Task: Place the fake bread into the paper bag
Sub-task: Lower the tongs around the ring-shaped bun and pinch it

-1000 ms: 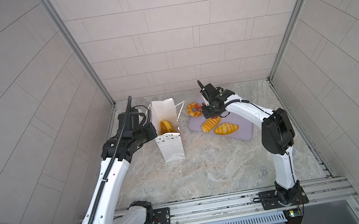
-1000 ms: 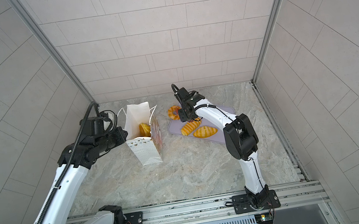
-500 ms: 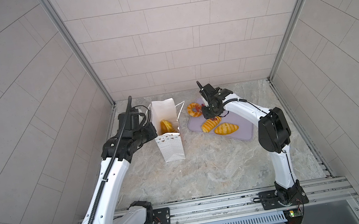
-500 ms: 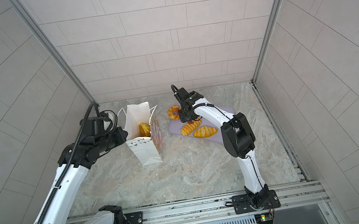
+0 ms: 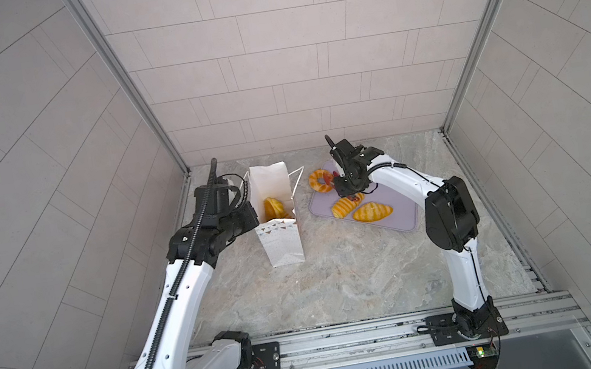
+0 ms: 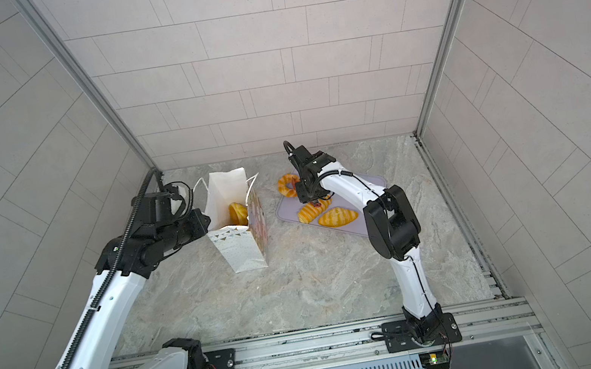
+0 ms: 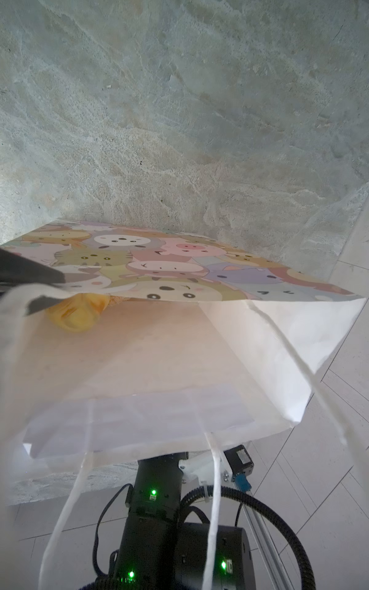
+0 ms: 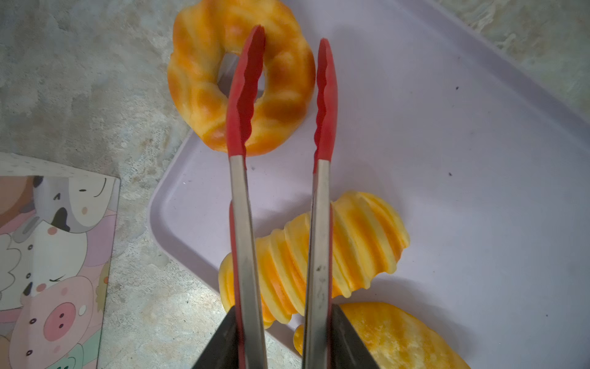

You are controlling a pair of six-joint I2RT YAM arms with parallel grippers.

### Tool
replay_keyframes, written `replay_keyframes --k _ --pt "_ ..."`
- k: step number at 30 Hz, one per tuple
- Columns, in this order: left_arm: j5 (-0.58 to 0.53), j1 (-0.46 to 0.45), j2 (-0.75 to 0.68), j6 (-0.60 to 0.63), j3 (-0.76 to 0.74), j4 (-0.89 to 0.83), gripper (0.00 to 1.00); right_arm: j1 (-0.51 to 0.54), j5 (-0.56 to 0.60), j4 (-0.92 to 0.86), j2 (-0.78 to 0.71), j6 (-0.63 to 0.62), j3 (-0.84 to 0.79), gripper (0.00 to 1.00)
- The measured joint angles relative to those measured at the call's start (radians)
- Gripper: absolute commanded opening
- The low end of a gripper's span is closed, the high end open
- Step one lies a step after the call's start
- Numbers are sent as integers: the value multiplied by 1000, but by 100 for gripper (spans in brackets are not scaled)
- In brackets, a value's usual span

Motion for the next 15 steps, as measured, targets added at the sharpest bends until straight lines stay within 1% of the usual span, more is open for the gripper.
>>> replay_keyframes --k 11,15 --pt "0 0 0 0 0 0 11 -6 -14 -9 -29 0 -16 43" --pt "0 0 0 0 0 0 11 -10 -22 -15 -38 0 -16 46"
